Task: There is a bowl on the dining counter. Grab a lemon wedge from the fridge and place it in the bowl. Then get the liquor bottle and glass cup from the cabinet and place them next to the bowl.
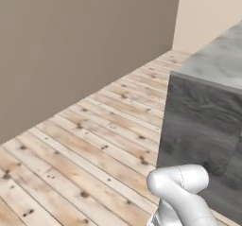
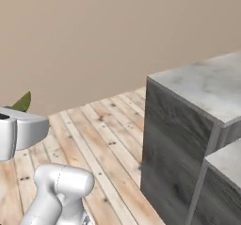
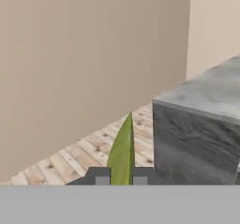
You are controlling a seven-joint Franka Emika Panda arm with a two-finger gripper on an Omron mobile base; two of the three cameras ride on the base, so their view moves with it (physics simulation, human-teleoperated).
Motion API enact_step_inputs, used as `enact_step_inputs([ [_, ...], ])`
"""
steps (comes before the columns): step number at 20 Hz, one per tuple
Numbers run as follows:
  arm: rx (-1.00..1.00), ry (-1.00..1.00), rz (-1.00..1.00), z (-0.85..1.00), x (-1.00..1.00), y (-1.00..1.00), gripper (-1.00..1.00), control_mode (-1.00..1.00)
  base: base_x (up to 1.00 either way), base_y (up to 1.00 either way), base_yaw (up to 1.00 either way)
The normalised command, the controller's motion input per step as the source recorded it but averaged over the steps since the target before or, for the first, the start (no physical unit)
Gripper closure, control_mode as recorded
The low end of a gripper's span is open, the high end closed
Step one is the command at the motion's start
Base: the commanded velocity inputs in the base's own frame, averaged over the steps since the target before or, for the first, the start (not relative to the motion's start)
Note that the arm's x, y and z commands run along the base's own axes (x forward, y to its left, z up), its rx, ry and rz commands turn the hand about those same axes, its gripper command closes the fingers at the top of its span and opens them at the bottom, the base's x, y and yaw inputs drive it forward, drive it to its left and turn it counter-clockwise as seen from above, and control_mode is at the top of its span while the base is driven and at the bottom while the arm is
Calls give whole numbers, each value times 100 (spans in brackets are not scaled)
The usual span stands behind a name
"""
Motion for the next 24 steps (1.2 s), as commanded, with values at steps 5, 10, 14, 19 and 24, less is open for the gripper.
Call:
enact_step_inputs([
  [5,0,0,0,0,0,0,100,100,85,70,-47],
  [10,0,0,0,0,0,0,100,100,81,76,-45],
  [14,0,0,0,0,0,0,100,100,83,77,-45],
  [19,0,0,0,0,0,0,100,100,83,79,-44],
  [24,0,0,0,0,0,0,100,100,88,76,-45],
])
